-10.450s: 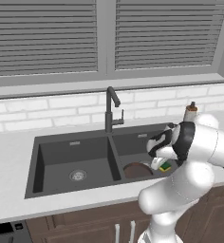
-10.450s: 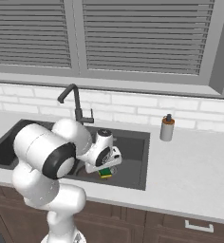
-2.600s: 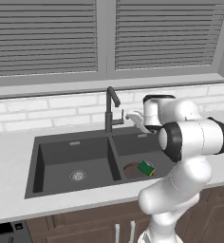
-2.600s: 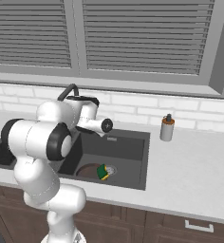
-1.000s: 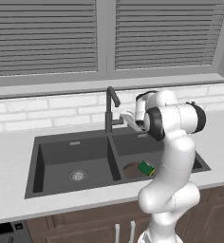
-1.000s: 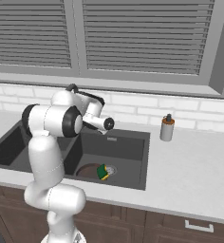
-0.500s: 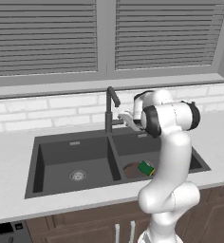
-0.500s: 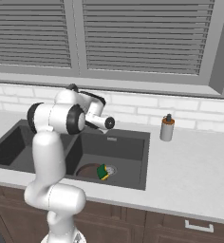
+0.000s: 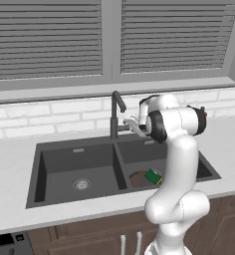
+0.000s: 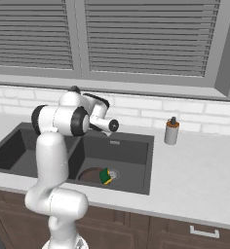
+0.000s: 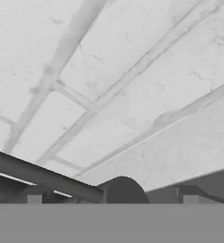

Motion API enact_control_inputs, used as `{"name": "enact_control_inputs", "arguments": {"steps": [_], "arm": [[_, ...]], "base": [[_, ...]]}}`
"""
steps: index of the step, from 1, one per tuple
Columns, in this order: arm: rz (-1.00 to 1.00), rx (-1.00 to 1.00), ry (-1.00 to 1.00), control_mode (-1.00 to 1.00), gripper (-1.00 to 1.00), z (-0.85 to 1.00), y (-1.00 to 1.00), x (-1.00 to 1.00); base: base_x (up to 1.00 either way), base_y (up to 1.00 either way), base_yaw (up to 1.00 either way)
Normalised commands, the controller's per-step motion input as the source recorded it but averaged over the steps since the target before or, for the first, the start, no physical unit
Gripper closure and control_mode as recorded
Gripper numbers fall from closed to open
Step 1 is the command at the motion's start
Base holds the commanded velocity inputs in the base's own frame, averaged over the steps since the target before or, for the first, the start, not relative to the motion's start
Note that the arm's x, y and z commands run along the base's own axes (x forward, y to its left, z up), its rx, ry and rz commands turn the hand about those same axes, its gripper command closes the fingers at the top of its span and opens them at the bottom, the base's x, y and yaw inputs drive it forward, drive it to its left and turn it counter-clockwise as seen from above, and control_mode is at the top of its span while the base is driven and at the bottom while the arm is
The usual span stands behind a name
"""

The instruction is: Pick the pan and sponge and place them into the sink. Then turn on the water.

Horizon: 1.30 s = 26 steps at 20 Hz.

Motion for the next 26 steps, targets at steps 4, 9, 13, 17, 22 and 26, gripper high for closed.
{"name": "enact_control_inputs", "arguments": {"steps": [4,9,13,17,22,26], "arm": [[0.0,0.0,0.0,-1.0,1.0,0.0,0.0,0.0],[0.0,0.0,0.0,-1.0,1.0,0.0,0.0,0.0],[-0.01,0.03,-0.01,-1.0,1.0,-0.08,0.0,0.01],[-0.04,0.21,0.0,-1.0,1.0,-0.02,0.0,0.1],[-0.08,0.34,0.02,-1.0,1.0,-0.01,-0.1,0.11],[-0.12,0.31,0.14,-1.0,1.0,-0.02,-0.14,0.26]], "base": [[0.0,0.0,0.0],[0.0,0.0,0.0],[0.0,0.0,0.0],[0.0,0.0,0.0],[0.0,0.0,0.0],[0.0,0.0,0.0]]}}
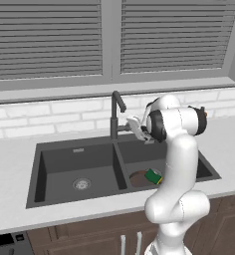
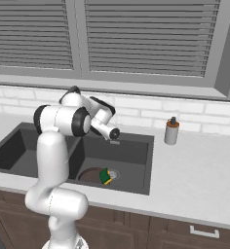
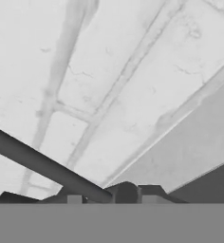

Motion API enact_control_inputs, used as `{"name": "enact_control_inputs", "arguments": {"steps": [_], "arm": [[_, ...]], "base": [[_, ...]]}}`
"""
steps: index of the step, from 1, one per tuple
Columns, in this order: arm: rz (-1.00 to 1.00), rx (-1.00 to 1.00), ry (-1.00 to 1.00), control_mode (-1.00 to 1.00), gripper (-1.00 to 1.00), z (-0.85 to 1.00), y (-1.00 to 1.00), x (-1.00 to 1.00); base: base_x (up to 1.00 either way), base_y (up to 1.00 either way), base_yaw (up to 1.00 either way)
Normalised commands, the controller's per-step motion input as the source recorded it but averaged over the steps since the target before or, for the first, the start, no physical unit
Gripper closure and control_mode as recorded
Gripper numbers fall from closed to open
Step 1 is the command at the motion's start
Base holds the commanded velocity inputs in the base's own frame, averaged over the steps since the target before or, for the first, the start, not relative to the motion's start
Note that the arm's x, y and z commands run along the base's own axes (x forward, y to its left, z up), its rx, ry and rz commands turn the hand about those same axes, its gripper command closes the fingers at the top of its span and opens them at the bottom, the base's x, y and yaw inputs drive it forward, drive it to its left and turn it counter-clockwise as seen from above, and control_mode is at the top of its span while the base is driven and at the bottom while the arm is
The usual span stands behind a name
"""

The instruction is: Pick the pan and sponge and place them into the sink. Then turn on the water.

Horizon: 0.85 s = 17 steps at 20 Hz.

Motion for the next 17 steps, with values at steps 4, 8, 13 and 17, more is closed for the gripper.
{"name": "enact_control_inputs", "arguments": {"steps": [4,8,13,17], "arm": [[-0.08,0.25,0.13,-1.0,1.0,-0.1,-0.14,0.14],[-0.02,0.12,0.1,-1.0,1.0,-0.13,-0.06,0.01],[0.0,0.0,0.0,-1.0,1.0,0.0,0.0,0.0],[0.0,0.0,0.0,-1.0,1.0,0.0,0.0,0.0]], "base": [[0.0,0.0,0.0],[0.0,0.0,0.0],[0.0,0.0,0.0],[0.0,0.0,0.0]]}}
